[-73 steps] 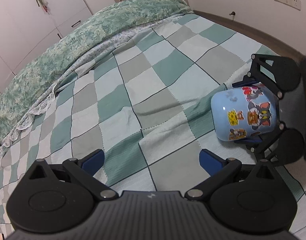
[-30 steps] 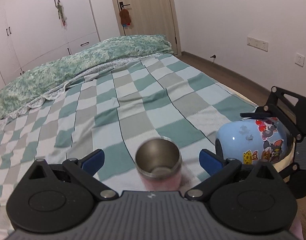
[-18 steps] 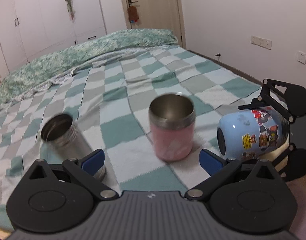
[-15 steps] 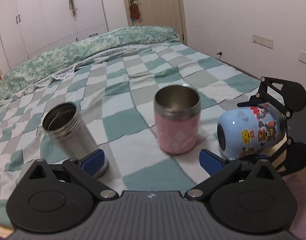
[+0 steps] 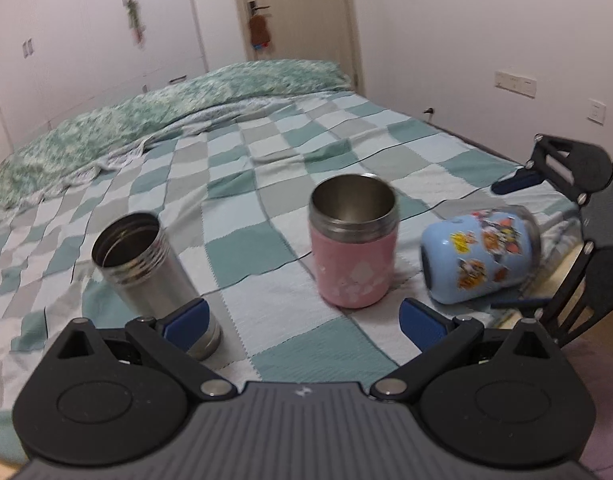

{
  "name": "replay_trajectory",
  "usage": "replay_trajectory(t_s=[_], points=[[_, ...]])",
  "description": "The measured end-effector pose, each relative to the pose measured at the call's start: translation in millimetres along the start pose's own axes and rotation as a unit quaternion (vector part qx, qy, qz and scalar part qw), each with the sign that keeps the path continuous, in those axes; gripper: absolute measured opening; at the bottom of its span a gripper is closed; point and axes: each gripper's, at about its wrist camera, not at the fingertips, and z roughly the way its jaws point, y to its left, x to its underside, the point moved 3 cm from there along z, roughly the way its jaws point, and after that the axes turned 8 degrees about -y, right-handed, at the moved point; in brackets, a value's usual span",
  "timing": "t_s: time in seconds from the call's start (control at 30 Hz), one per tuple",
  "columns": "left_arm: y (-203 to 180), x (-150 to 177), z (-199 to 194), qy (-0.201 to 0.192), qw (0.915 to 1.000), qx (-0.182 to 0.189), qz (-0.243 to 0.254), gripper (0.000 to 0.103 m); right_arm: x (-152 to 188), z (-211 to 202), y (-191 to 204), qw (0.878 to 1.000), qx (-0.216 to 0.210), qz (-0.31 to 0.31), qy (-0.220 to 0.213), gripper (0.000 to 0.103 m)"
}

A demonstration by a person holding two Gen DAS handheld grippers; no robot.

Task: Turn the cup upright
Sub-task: 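Lower the blue cup onto the blanket on its side and open the right tool, then grasp the lying blue cup around its body with the left tool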

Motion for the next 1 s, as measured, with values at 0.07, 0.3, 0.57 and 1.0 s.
replay_trajectory(t_s=[0.07, 0.3, 0.57, 1.0], points=[[-6, -4, -3, -0.008, 0.9999, 0.010, 0.011, 0.103, 1, -19, -8, 0.998, 0.018, 0.060, -0.011, 0.103], [-34, -12, 0, -0.017, 0.9966, 0.058, 0.055, 0.103, 36, -87, -20, 0.953, 0.119, 0.278, -0.037, 0.103], [-84, -16, 15, -0.020, 0.9823, 0.119, 0.143, 0.103, 79, -122, -20, 0.885, 0.215, 0.412, -0.021, 0.103], [-175, -19, 79, 0.014, 0.9191, 0.175, 0.353, 0.103, 111, -125, -12, 0.860, 0.237, 0.452, 0.006, 0.103]])
